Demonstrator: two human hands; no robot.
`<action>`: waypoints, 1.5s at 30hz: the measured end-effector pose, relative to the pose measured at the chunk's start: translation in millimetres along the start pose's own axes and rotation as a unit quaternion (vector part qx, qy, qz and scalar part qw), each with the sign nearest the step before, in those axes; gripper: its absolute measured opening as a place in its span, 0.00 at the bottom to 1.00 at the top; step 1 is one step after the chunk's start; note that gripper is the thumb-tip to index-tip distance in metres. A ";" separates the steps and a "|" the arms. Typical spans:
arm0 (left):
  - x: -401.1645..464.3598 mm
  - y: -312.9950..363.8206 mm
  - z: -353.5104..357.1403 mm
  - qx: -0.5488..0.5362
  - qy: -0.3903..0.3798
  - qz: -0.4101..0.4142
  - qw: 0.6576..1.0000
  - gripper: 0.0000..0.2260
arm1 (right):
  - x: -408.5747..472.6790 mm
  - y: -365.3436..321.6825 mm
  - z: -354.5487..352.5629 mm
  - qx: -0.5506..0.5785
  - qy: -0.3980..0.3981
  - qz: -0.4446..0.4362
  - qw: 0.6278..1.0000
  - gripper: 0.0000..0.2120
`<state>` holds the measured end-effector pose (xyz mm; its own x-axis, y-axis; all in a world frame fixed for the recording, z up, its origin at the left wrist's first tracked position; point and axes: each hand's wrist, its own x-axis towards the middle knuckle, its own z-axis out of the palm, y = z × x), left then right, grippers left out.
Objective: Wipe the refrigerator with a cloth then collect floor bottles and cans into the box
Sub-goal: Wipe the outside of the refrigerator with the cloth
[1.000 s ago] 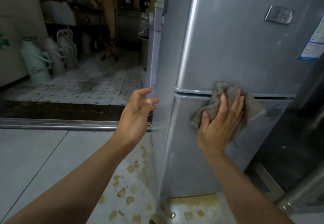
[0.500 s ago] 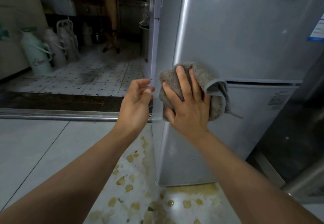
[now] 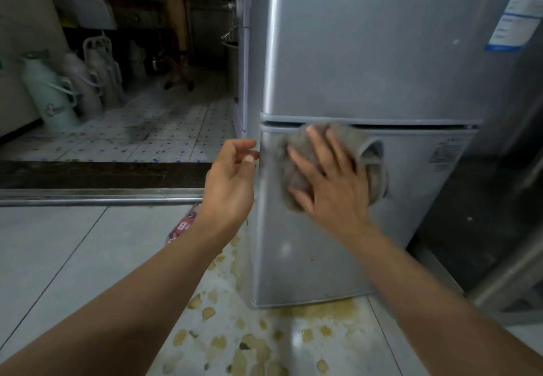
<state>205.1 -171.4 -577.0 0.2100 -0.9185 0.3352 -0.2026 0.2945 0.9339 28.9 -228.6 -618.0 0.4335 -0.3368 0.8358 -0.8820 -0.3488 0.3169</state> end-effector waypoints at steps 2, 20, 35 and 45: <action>2.9 3.1 9.5 0.009 0.023 0.000 1.000 0.08 | 16.0 21.4 -3.6 -0.014 0.036 0.046 0.998 0.37; 7.0 -10.8 37.8 0.132 0.126 0.073 0.981 0.16 | -8.5 26.4 17.7 0.020 0.112 0.221 0.969 0.30; 6.1 -15.9 38.5 0.109 0.126 0.066 0.984 0.17 | -28.2 67.6 13.9 0.077 0.153 0.397 0.902 0.33; 5.8 -16.0 38.6 0.100 0.113 0.060 0.987 0.16 | -42.0 76.4 7.0 0.141 0.125 0.524 0.831 0.33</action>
<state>172.7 -191.7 -594.7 0.3768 -0.7915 0.4812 -0.4182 0.3182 0.8508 -55.4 -247.2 -632.1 -0.6275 -0.4058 0.6646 -0.6571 -0.1820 -0.7315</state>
